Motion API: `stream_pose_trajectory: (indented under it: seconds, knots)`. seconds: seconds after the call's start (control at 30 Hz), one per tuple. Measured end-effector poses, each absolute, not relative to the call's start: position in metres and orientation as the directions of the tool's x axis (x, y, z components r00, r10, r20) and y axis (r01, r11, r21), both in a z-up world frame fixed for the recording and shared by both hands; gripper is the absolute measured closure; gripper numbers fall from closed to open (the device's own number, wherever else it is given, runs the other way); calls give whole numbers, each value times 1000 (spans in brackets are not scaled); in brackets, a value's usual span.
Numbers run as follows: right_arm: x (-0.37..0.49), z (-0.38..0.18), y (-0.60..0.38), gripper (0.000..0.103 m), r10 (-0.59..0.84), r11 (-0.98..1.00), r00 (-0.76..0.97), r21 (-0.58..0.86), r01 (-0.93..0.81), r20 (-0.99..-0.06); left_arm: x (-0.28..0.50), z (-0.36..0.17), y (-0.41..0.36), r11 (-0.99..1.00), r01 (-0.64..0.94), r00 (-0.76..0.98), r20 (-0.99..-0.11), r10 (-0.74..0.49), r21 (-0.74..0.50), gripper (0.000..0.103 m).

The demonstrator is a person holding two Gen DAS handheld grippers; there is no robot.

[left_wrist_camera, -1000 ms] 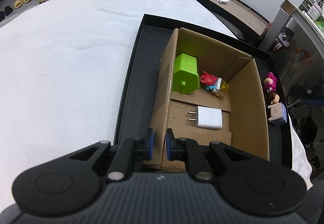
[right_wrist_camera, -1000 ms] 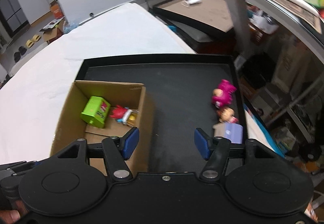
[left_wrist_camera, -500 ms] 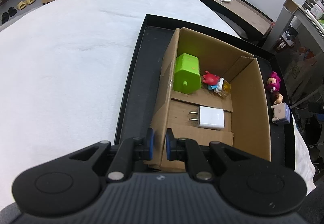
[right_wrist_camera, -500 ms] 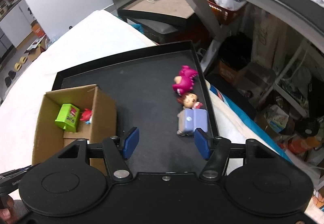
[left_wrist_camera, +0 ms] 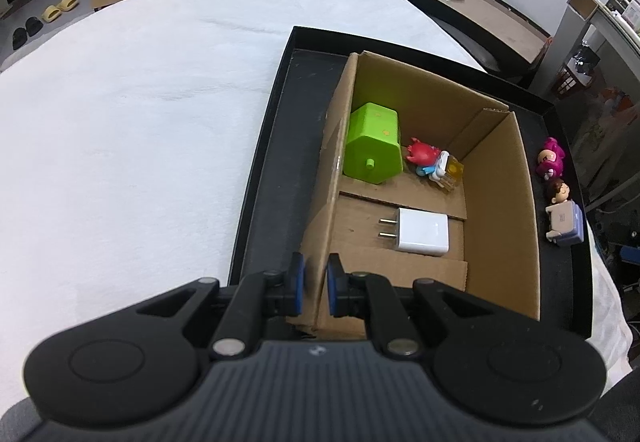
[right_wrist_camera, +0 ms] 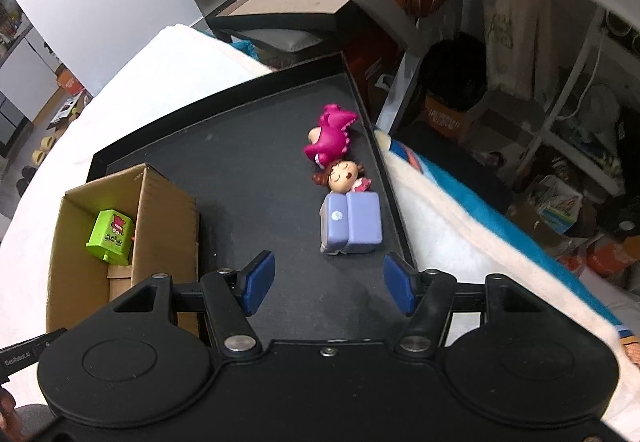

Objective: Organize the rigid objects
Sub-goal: 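Move the right gripper to the lavender double-cube charger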

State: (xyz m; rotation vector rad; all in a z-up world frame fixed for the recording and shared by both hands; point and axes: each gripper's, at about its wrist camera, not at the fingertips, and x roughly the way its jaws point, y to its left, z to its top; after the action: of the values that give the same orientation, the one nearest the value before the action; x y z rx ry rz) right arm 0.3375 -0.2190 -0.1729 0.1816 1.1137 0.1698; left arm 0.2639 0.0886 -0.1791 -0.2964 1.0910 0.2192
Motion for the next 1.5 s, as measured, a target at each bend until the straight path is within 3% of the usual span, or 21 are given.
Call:
stream_pose_trajectory:
  seconds: [0.5,1.03,1.3,1.47,1.5]
  knots:
    - [349,-213,-239,43,389,896,414,442,37,-823,273,-179,81,940,-333,406,-910,78,-68,93]
    - [365,-234,-238,44,376,903,421,428,32,-825,280,-180,71,942,-336,373,-919,124,-10,93]
    - [371,-245,-243,58,353,904,408,420,82,-842,280,-181,71,941,-338,373,-919,126,-8,93]
    - [375,-247,-240,56,305,926,417,369,80,-856,280,-181,71,943,-332,374,-919,123,-9,93]
    - [376,-247,-240,51,291,931,419,356,82,-860,280,-180,72,944,-331,375,-919,121,-11,93]
